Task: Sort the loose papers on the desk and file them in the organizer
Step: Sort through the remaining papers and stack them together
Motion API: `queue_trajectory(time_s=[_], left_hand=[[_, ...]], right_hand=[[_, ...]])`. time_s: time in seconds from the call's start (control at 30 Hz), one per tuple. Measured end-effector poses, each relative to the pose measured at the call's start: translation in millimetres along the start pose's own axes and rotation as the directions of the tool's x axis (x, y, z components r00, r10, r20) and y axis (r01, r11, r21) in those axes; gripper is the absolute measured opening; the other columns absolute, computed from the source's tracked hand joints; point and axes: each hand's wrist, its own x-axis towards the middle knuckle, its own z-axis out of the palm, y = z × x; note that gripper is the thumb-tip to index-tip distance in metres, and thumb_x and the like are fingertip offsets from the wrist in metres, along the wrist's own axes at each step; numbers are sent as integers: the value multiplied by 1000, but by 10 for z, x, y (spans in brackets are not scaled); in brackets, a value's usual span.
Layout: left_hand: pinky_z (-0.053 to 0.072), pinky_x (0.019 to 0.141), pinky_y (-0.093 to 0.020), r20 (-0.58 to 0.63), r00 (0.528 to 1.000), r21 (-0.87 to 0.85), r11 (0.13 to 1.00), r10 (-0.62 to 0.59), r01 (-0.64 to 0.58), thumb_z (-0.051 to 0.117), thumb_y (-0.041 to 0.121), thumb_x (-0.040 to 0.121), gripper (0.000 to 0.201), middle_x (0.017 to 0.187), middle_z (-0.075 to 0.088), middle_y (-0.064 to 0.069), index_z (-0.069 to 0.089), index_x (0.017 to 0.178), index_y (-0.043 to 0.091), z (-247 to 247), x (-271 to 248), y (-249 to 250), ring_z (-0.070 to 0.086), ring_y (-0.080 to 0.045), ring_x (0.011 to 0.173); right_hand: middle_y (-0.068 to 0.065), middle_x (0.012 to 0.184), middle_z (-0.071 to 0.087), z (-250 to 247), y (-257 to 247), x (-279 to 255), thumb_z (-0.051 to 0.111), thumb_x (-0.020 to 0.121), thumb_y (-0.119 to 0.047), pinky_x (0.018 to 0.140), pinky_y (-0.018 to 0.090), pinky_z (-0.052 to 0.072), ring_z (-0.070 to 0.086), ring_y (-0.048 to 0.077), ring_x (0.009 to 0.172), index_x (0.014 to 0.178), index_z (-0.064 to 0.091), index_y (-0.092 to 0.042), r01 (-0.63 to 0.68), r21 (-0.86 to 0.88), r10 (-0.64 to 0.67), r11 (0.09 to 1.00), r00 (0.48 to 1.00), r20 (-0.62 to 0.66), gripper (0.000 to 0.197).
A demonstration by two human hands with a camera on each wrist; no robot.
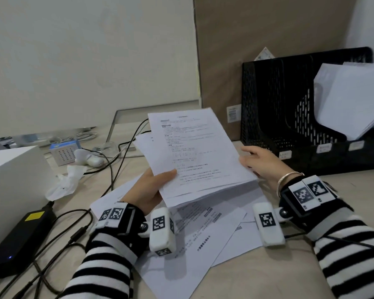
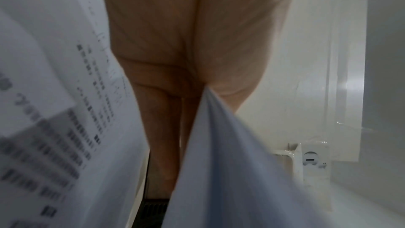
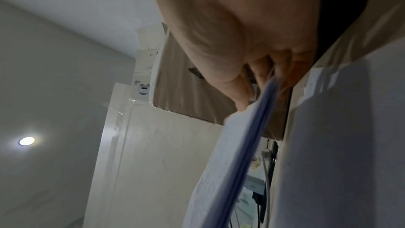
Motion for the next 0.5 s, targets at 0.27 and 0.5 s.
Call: queue_trajectory(time_s=[0.27,0.5], left_hand=[[54,94,-40,-24,999,-93,995,37,-40,61,2,75,55,126,66,-12,55,129,7,22,-4,60,64,-29,113],[52,41,-21,-49,970,-99,967,-239,233,52,9,96,16,62,71,-11,58,106,-2,159,-70,87,68,-16,48]], right_hand=[[1,81,65,137,-66,-40,58,93,-11,40,14,37,59,4,46,109,60,-12,-87,190,69,978,993,95,16],[-5,54,51,90,-17,-25,67,87,-11,34,14,19,34,3,41,84,59,-13,-157,118,151,981,987,58,9]])
